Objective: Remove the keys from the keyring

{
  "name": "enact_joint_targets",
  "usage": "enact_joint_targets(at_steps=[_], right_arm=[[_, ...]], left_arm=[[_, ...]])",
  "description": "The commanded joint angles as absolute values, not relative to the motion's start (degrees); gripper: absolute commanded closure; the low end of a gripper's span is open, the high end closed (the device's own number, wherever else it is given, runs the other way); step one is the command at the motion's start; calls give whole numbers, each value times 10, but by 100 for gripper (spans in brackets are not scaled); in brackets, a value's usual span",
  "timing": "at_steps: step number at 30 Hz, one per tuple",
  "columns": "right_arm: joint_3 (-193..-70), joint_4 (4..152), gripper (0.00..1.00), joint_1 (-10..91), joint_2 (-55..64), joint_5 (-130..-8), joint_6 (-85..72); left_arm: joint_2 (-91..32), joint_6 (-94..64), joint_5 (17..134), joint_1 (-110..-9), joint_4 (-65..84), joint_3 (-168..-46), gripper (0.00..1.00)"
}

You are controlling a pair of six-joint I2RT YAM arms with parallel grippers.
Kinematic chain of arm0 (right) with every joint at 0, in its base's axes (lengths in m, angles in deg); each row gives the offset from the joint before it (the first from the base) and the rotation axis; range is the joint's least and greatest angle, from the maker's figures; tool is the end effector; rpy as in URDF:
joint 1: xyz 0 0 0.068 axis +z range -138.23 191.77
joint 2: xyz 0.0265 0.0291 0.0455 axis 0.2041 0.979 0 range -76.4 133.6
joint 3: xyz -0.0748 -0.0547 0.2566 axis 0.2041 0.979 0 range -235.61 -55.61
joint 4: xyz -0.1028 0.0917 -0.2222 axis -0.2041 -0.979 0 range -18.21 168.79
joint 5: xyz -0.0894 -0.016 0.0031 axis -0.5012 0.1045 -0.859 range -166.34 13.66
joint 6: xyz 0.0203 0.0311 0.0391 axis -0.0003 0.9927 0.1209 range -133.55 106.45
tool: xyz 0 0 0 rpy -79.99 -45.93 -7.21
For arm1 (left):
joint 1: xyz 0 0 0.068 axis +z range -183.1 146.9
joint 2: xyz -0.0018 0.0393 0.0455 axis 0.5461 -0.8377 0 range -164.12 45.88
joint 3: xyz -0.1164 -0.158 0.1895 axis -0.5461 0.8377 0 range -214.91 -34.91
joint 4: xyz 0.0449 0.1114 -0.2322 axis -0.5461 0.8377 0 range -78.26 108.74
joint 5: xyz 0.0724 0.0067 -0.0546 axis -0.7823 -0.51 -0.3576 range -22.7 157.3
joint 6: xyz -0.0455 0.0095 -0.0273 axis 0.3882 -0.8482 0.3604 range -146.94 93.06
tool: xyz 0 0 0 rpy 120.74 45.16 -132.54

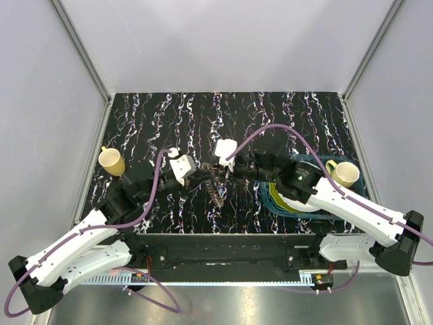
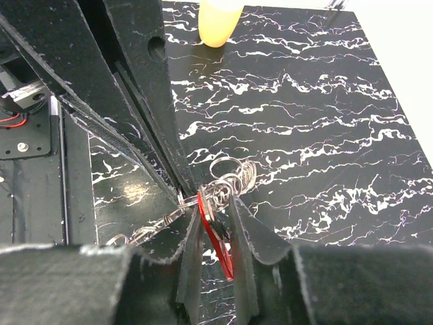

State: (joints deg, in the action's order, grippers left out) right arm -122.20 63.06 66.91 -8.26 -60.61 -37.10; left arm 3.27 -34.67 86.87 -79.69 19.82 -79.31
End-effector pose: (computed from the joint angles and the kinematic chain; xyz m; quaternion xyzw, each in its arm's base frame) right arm 0.1473 0.2283 0.3797 -0.5684 0.5655 0.2659 0.5352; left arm 0.1119 -0.1357 0.3481 0.4360 0.6013 -0.3381 0.5780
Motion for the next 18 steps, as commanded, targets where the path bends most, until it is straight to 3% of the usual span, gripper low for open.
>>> enact_joint_targets(at_steps=[1, 5, 8, 18], right_arm=[[-1251, 666, 75, 679, -79, -585, -368], [-1257, 664, 87, 679, -69, -586, -364], [-1268, 664, 81, 679, -56, -588, -347], [-1284, 667, 77, 685, -28, -584, -328]], left_arm=[[27, -354, 872, -800, 170, -807, 100], [26, -352, 879, -800, 166, -804, 100], [27, -349, 890, -800, 160, -803, 100], [29, -338, 912, -800, 140, -796, 100]])
